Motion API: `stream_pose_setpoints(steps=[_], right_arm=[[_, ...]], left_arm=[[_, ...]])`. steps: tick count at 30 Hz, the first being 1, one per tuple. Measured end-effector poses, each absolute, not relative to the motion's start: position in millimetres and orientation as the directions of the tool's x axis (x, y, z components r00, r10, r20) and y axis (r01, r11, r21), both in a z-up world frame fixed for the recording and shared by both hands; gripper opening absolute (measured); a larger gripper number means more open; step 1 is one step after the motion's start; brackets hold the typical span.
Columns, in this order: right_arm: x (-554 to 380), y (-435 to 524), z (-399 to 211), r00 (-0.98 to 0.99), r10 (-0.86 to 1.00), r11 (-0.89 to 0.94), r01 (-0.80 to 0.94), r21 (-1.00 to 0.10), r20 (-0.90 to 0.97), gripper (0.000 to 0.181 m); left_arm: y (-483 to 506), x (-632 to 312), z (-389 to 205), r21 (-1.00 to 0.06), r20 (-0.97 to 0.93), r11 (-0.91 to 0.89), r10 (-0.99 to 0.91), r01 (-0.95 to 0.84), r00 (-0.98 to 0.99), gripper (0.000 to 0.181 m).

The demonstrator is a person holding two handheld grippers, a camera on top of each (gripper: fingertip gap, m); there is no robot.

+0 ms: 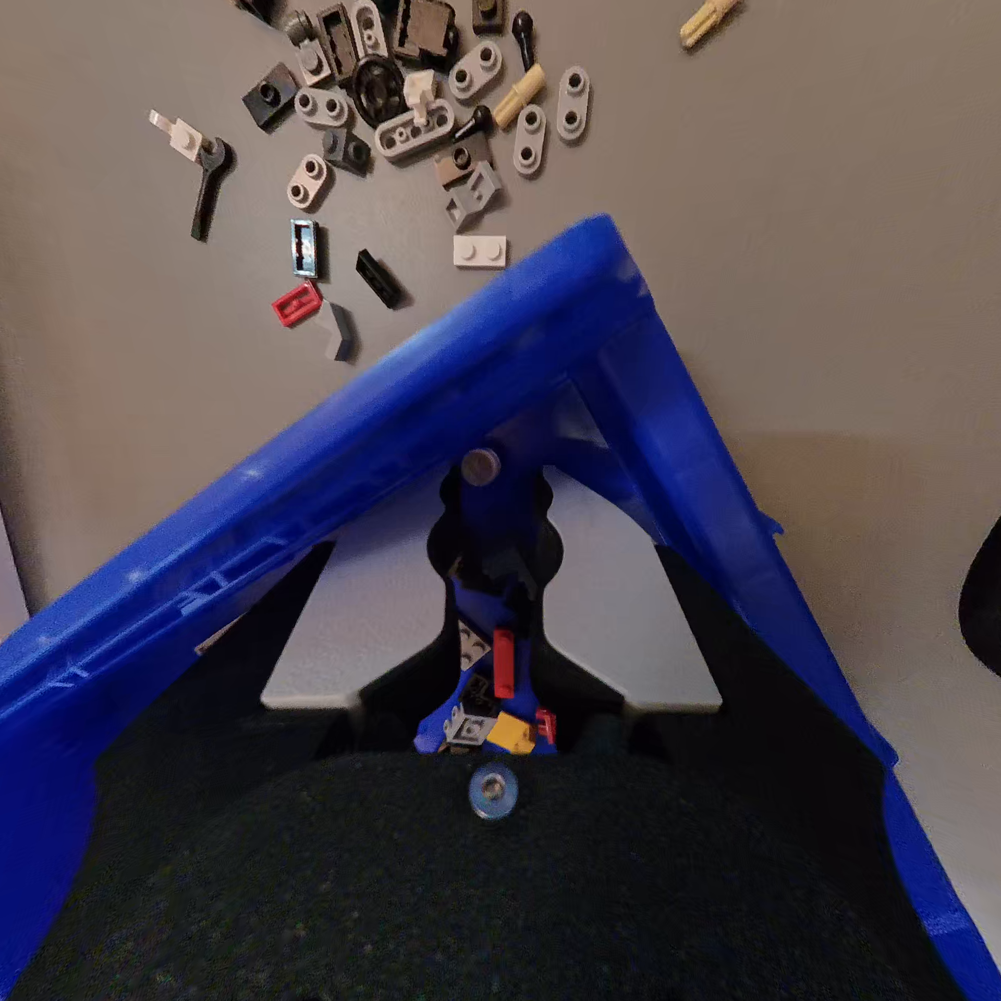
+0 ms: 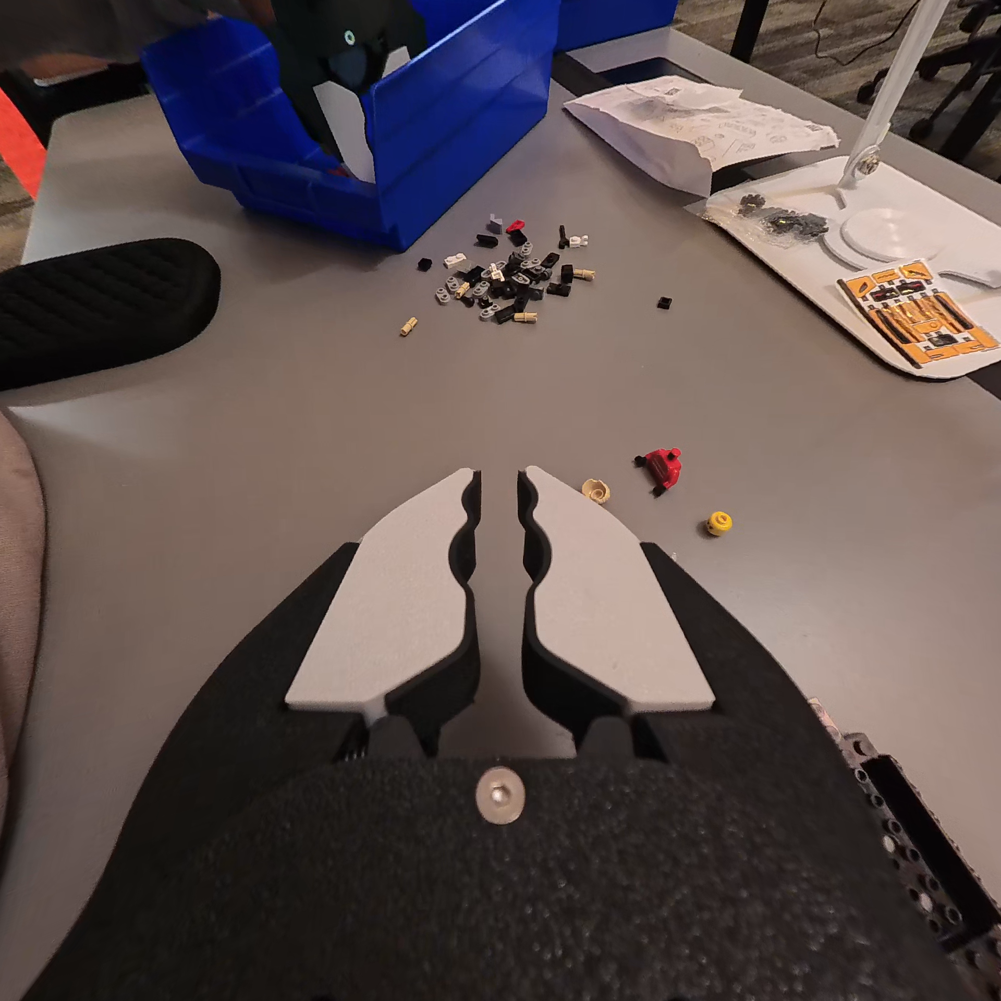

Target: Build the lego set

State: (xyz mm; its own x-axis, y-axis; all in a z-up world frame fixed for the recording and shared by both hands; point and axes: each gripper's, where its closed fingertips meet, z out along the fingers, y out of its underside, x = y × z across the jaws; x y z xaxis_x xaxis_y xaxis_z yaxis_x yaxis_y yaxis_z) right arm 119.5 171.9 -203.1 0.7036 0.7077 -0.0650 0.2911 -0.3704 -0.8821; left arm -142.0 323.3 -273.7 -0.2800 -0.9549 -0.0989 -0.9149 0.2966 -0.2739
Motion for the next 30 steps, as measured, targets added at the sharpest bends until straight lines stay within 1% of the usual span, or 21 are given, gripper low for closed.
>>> stream_pose_setpoints(steps=[4, 7, 9, 11, 12, 14, 17, 19, 22, 26, 30], right_arm=[[120.4, 171.3, -201.9, 0.706, 0.705, -0.367, 0.288, -0.884, -0.063, 0.012], [121.2, 170.5, -200.7, 0.709, 0.703, -0.364, 0.288, -0.886, -0.058, 0.012], [122.3, 169.6, -197.8, 0.711, 0.701, -0.358, 0.291, -0.887, -0.05, 0.012], [124.2, 168.0, -192.9, 0.715, 0.698, -0.346, 0.292, -0.892, -0.037, 0.012], [124.6, 166.5, -190.9, 0.715, 0.698, -0.342, 0.29, -0.894, -0.035, 0.012], [121.9, 162.4, -188.3, 0.709, 0.703, -0.342, 0.274, -0.899, -0.051, 0.012], [106.3, 154.2, -186.1, 0.678, 0.725, -0.355, 0.213, -0.91, -0.124, 0.013], [93.7, 150.3, -183.9, 0.658, 0.733, -0.36, 0.165, -0.918, -0.17, 0.017], [71.1, 143.2, -171.6, 0.581, 0.75, -0.404, 0.024, -0.914, -0.317, 0.024], [48.4, 136.5, -151.4, 0.416, 0.737, -0.511, -0.174, -0.842, -0.533, 0.029], [39.6, 131.1, -129.0, 0.223, 0.705, -0.593, -0.336, -0.731, -0.674, 0.028]], left_arm=[[322.2, -137.8, -274.5, -0.305, -0.091, 0.278, -0.96, -0.911, -0.263, 0.015], [324.5, -142.7, -271.9, -0.268, -0.112, 0.277, -0.96, -0.923, -0.255, 0.016], [327.3, -148.0, -260.7, -0.254, -0.151, 0.275, -0.958, -0.927, -0.243, 0.015], [333.3, -149.9, -237.9, -0.284, -0.22, 0.255, -0.956, -0.924, -0.196, 0.015], [334.6, -148.2, -223.2, -0.322, -0.253, 0.238, -0.954, -0.916, -0.159, 0.015], [326.9, -135.6, -190.0, -0.44, -0.312, 0.227, -0.946, -0.869, -0.089, 0.015], [284.4, -99.5, -147.5, -0.627, -0.384, 0.305, -0.922, -0.717, -0.056, 0.014], [244.0, -70.5, -134.5, -0.741, -0.372, 0.328, -0.927, -0.586, -0.049, 0.015], [193.3, -28.6, -130.9, -0.883, -0.281, 0.273, -0.959, -0.383, -0.036, 0.015], [158.9, 15.0, -132.6, -0.969, -0.181, 0.183, -0.983, -0.167, -0.027, 0.015], [138.0, 38.0, -131.5, -0.973, -0.215, 0.218, -0.976, -0.081, -0.038, 0.015]])
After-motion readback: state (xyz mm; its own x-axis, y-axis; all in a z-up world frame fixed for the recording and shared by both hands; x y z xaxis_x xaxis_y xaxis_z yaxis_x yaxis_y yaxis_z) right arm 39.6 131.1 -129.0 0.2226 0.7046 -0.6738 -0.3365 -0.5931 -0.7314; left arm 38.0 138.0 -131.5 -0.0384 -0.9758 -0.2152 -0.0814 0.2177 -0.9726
